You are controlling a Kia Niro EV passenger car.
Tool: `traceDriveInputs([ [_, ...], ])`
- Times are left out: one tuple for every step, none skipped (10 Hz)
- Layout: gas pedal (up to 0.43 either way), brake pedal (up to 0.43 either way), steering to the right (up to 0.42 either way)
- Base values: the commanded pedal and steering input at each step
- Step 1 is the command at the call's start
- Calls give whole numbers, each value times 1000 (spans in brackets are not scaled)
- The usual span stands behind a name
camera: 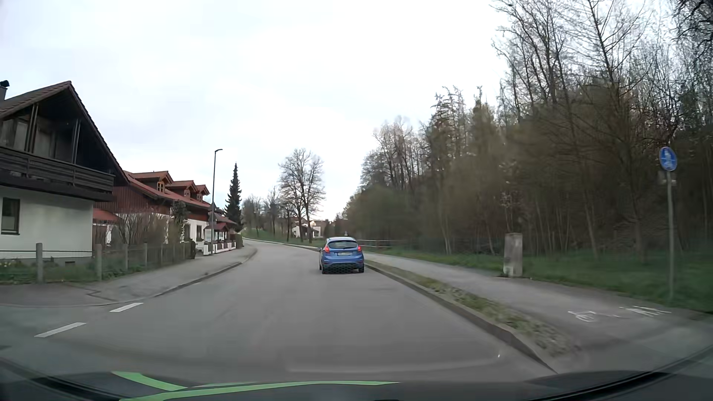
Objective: Follow the waypoints while adhering to traffic rules and regulations
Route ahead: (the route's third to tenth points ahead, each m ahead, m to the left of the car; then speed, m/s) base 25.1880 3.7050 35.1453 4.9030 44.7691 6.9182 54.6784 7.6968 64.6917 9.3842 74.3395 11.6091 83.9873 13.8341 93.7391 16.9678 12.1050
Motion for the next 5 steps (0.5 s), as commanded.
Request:
traceDriveInputs([
  [150, 0, -39],
  [150, 0, -35],
  [150, 0, -33],
  [150, 0, -30],
  [150, 0, -28],
])
